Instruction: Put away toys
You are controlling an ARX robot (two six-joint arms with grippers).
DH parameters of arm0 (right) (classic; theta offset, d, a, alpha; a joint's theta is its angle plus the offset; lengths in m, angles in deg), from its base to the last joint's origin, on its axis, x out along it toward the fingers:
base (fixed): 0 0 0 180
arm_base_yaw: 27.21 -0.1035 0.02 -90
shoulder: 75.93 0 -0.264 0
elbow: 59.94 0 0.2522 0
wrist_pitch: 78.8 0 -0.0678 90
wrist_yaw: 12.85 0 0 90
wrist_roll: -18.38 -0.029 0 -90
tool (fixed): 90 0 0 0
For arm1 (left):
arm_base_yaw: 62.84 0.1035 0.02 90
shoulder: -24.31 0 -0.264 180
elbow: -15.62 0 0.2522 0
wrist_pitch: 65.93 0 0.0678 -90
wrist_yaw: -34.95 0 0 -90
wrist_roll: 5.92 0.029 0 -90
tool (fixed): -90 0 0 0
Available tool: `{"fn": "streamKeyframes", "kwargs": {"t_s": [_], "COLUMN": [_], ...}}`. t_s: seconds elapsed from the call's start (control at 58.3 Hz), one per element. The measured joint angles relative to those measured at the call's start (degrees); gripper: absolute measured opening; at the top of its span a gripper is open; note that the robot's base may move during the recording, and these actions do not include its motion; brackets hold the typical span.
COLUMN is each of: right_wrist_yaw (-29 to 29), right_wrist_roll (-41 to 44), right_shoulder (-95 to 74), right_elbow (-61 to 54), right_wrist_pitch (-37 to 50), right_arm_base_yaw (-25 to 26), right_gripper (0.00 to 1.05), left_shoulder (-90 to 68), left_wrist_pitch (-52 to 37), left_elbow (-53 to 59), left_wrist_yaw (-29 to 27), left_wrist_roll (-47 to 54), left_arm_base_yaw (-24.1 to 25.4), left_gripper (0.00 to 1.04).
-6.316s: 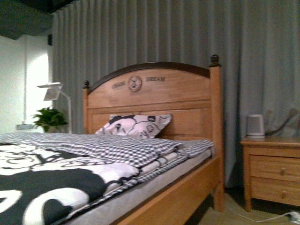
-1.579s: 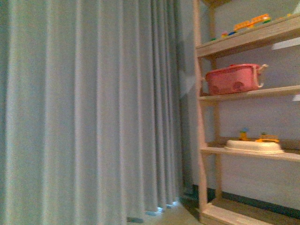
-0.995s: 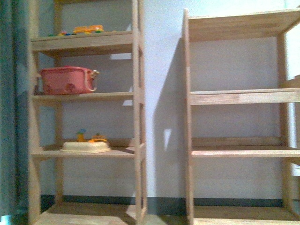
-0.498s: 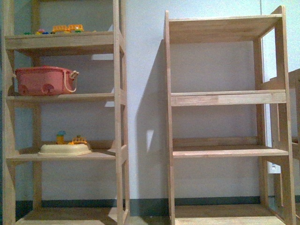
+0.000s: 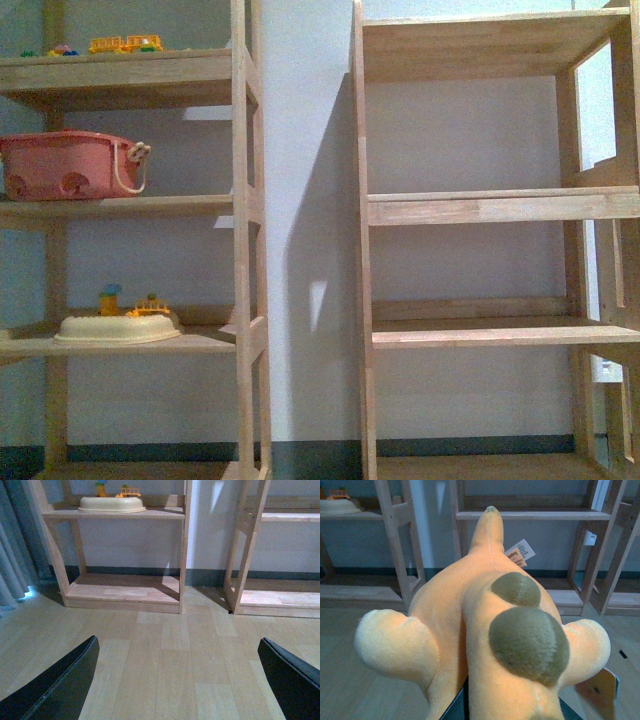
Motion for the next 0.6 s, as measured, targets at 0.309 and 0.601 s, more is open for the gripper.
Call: {"fn": "streamKeyframes", "kwargs": {"t_s": [0.309, 0.601], "right_wrist_yaw": [0.0, 0.0], "right_wrist_roll": [0.0, 0.0], "right_shoulder": [-0.02, -0.02], "right_elbow": [0.0, 0.0], "right_wrist_pitch": [0.0, 0.0], "right_arm_base_yaw": [0.0, 0.0], "right_gripper": [0.07, 0.07], "left_shoulder": [0.0, 0.0], "left_wrist_pitch": [0.0, 0.0], "left_elbow": [0.0, 0.0], "left_wrist_yaw": [0.0, 0.0], "left_wrist_roll": [0.0, 0.0], "left_arm_base_yaw": [0.0, 0.0], "left_gripper": [0.98, 0.98]}}
